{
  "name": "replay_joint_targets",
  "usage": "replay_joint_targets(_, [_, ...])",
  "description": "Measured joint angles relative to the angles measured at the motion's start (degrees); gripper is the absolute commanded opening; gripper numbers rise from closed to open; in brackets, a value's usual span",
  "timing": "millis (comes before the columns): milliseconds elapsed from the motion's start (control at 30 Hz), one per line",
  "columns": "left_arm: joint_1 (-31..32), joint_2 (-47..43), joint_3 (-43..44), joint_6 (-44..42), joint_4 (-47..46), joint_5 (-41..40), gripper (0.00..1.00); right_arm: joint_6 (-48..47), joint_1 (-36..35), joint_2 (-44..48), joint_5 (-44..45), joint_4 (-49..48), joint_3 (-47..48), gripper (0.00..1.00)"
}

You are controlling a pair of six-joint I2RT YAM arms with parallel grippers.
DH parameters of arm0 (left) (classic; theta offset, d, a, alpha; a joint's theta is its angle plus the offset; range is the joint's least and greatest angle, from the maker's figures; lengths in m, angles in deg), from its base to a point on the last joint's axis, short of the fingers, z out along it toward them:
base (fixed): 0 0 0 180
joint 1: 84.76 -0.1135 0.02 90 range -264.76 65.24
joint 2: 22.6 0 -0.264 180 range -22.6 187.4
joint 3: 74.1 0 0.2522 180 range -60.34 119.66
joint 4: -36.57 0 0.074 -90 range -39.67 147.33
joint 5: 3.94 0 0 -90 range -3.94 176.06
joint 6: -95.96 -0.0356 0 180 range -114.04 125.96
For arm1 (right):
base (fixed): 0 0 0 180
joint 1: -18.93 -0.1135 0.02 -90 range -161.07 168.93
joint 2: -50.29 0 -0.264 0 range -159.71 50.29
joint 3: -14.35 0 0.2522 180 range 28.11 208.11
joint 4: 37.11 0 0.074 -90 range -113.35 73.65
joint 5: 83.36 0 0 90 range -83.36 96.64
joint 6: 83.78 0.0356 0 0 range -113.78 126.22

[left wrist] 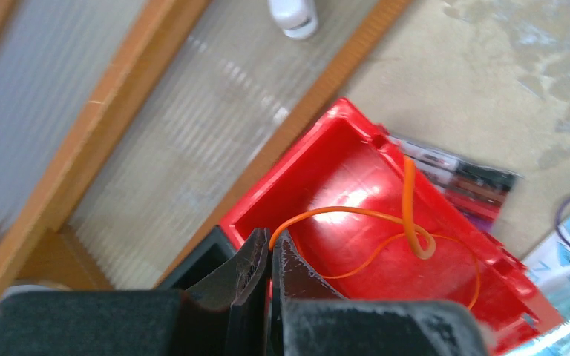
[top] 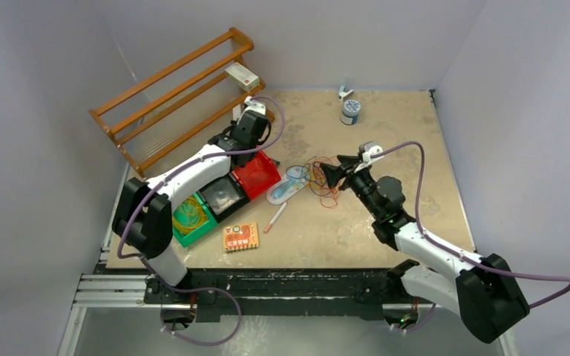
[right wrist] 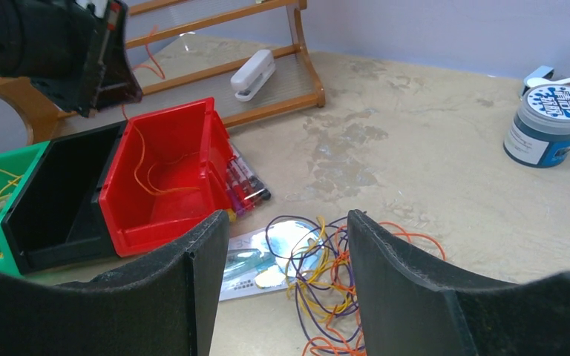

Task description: Untangle the cables

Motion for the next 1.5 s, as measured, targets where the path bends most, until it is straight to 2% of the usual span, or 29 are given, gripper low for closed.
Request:
replay_joint_targets(267, [1.4, 1.1, -2.8, 4.2, -2.3, 4.6, 0.0, -0.3, 0.0, 0.1, 0.0, -0.1, 0.0, 0.63])
replay_joint_targets(733, [1.4, 10.1, -3.3, 9.1, -1.0, 1.8, 0.0, -1.8, 0.0, 0.0, -0.2, -0.1, 0.0, 0.63])
replay_joint_targets(933, [1.3, 12.0, -3.1, 10.5, 0.8, 1.4, 0.24, -2.0, 0.0, -0.1, -0.3, -0.1, 0.0, 0.63])
replay_joint_targets(1033, [1.3, 11.9, -2.4, 11.1, 1.3, 1.2, 0.32, -2.0, 0.0, -0.2, -0.3, -0.2, 0.0, 0.63])
replay_joint_targets(1167, [1.3, 10.4, -1.4, 11.4, 1.9, 0.9, 0.38, -2.0, 0.0, -1.0, -0.3, -0.3, 0.0, 0.63])
replay_joint_targets(1300, [1.3, 7.2, -0.3, 11.3, 2.6, 0.3, 0.49, -2.0, 0.0, -1.5, -0.3, -0.4, 0.0, 0.63])
replay_joint_targets(1500, [1.3, 2.6, 0.4, 11.4, 3.1, -0.5, 0.51, -1.9, 0.0, -1.9, -0.5, -0.7, 0.3, 0.63])
